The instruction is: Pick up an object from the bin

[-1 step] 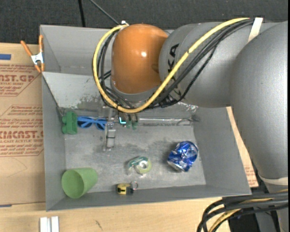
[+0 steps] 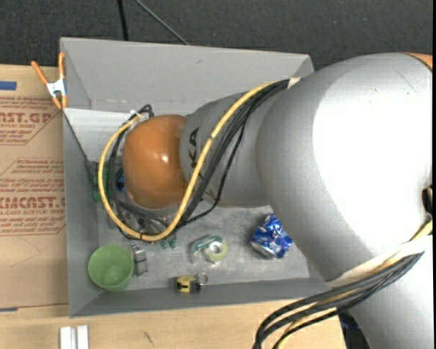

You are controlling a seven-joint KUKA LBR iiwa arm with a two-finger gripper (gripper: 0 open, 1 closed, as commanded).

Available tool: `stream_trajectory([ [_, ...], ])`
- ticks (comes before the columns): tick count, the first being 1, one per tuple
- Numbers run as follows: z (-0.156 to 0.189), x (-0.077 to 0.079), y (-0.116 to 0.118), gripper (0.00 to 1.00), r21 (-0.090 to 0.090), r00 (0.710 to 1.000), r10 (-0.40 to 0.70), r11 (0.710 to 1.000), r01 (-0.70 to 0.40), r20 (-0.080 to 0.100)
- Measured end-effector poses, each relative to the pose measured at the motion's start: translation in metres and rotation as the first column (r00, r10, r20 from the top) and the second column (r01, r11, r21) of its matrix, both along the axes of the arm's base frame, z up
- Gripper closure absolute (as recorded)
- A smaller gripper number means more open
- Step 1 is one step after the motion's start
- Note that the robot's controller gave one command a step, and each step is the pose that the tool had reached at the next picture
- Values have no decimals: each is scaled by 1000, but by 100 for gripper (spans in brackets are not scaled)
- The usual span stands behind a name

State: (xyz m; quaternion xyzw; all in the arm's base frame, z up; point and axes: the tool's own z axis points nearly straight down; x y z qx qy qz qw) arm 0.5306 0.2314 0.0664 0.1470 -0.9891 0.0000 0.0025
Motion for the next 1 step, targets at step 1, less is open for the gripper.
stream_trajectory([
  [1, 34, -50, 10, 0, 2, 917, 399, 917, -399, 6],
])
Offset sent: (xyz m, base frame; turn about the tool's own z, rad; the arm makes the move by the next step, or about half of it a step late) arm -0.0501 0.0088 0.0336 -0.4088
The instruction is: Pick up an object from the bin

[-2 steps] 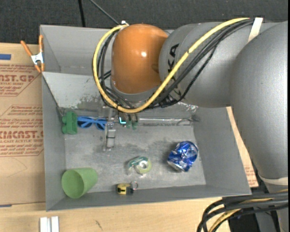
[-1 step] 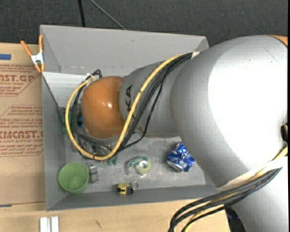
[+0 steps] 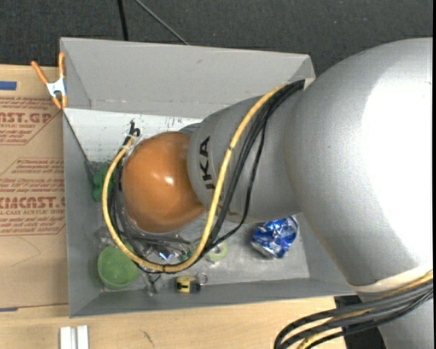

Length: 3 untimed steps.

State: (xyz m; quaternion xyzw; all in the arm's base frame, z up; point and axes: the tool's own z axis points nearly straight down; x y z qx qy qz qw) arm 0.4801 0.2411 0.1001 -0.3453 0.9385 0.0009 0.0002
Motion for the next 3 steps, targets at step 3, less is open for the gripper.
stream_trajectory([
  [3, -24, 6, 6, 0, -1, 943, 331, 944, -331, 20],
])
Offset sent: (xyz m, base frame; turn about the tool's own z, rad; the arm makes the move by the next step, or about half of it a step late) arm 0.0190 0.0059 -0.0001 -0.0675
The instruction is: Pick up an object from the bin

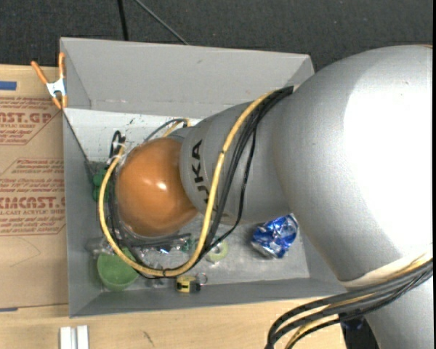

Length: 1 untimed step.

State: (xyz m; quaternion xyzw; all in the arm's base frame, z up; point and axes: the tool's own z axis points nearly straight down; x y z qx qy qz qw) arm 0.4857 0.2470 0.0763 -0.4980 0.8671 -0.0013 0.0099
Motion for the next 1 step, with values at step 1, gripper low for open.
stream_trajectory([
  [1, 3, 2, 3, 100, 8, 1000, 0, 1000, 0, 9],
])
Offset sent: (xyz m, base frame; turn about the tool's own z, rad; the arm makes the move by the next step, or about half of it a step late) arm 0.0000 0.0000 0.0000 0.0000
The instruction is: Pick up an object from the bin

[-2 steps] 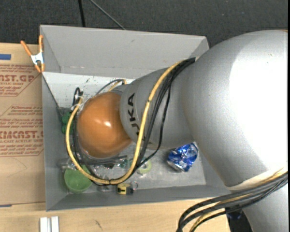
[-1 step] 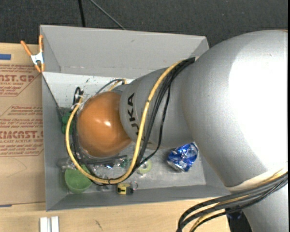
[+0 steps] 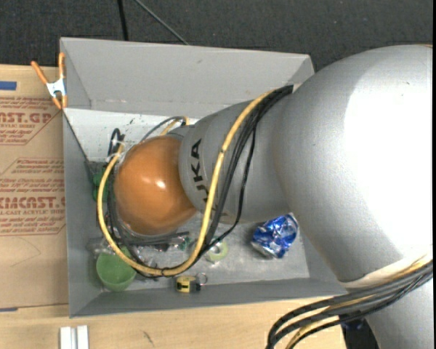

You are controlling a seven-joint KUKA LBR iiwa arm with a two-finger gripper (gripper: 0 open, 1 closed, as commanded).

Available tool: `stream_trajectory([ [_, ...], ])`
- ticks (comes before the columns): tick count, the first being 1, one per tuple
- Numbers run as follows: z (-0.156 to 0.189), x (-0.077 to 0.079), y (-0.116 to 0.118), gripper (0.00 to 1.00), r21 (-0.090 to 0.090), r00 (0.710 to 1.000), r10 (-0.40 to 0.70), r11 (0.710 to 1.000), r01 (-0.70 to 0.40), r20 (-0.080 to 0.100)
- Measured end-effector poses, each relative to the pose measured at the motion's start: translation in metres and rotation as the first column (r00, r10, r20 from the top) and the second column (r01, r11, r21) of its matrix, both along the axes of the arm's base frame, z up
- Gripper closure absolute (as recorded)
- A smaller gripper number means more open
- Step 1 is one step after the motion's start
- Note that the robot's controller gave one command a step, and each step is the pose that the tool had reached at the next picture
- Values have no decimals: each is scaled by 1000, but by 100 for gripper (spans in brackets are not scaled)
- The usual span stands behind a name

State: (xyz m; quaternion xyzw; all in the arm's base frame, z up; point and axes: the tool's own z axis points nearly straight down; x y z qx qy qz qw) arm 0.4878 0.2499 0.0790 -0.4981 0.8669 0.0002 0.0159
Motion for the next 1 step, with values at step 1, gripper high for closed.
stream_trajectory([
  [1, 38, 1, 2, 100, -12, 1000, -1, 1000, 0, -23],
])
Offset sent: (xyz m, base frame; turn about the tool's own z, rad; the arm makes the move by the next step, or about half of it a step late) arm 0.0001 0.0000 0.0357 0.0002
